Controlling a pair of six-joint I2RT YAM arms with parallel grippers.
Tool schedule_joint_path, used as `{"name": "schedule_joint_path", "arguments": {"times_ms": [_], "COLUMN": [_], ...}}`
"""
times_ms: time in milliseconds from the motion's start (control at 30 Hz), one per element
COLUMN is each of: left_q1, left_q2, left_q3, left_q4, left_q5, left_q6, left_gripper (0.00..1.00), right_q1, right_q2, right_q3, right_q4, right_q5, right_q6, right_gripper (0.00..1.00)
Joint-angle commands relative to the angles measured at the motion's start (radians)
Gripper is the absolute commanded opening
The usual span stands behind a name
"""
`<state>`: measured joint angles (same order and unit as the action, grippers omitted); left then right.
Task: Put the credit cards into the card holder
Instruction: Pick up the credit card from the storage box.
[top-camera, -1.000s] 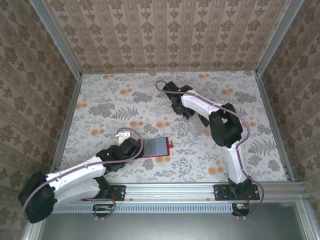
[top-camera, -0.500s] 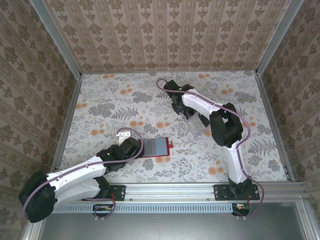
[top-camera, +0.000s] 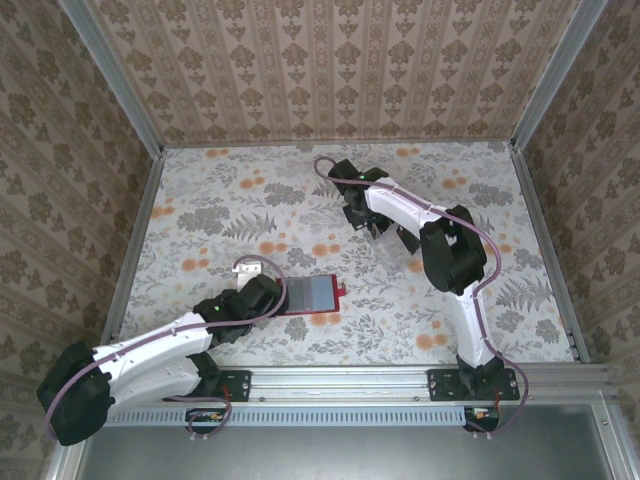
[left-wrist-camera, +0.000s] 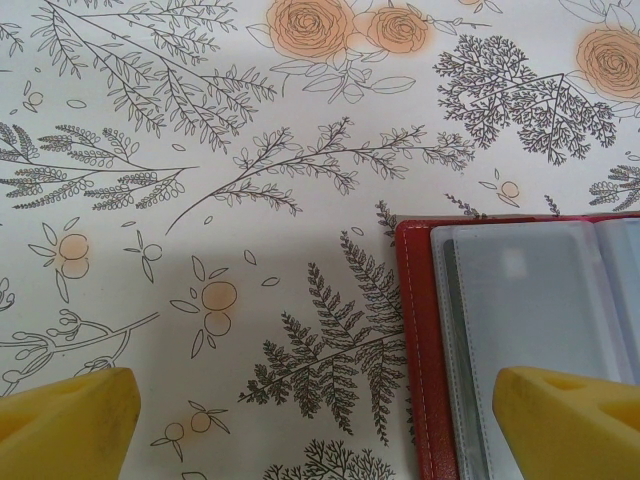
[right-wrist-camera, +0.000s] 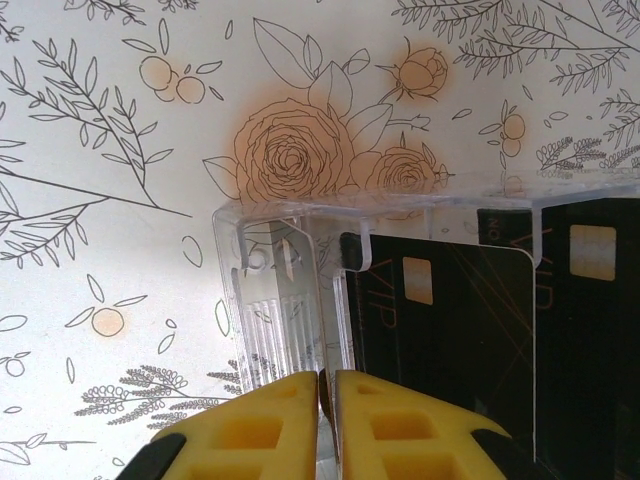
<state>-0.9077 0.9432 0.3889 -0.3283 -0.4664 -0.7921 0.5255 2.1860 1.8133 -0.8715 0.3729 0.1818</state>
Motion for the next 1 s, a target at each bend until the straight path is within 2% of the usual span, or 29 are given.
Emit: {"name": "schedule_joint_path", "arguments": {"times_ms": [0,500,633,967], "left_q1": [0.007,0.008,0.009,0.009], "left_q2": [0.003,0.003,0.003,0.007], "left_q3": [0.014,0.011,0.011,0.010], "left_q4": [0.011,0.014,0.015,0.021], "left_q5": [0.008,0.009,0.009,0.009], "left_q6": [0.014,0.014,0.014,0.013], "left_gripper": [1.00,1.00,1.00,1.00], "right_q1": [-0.009,-0.018,-0.019,-0.028], "right_q2": [0.009,0.012,0.018,0.018], "right_q3": [0.009,0.000,-0.005,-0.006], "right_q4": [-0.016,-0.003,-0.003,0.002], "right_q5": [-0.020,-0.063,-0.062,-0.066], "right_q6": [-0.002,-0.001,-0.002,-0.002], "right_gripper": [0.14,0.11,0.14,0.14]}}
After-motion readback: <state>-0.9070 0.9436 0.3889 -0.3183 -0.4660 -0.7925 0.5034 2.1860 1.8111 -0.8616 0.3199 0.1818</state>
